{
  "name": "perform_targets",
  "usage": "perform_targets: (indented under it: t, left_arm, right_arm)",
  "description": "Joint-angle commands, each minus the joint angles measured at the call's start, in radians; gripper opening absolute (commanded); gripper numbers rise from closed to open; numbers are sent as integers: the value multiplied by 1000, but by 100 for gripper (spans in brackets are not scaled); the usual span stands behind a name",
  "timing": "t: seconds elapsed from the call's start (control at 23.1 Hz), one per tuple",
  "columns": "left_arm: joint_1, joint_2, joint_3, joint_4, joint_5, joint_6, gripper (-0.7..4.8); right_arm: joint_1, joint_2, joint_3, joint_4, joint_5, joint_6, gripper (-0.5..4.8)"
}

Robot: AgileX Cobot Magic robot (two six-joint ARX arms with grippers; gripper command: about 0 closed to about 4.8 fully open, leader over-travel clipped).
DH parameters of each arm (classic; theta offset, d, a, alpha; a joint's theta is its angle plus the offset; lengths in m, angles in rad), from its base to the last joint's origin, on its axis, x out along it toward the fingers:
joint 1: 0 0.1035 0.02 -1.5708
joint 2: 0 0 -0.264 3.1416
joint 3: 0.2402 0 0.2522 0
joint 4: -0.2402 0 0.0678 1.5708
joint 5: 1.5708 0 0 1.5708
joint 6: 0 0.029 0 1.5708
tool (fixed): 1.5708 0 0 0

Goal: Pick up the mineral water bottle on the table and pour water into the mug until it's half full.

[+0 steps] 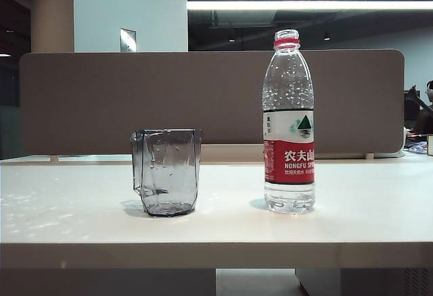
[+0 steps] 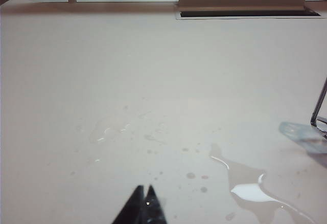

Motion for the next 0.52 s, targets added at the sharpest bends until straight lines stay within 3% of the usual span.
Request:
perform_targets:
  t: [0.04,0.39,0.52]
  left_arm:
    - [-2,1,1,-9,0,0,-5]
    - [-2,2,3,-11,0,0,-5]
    - [-6,53,53,-53,-1,0,-5]
  right_arm:
    - [1,-1,-7,5,8,3,-4]
    - [1,1,-7,7,2,4,-5]
    - [1,1,10,37,-52,34,-5]
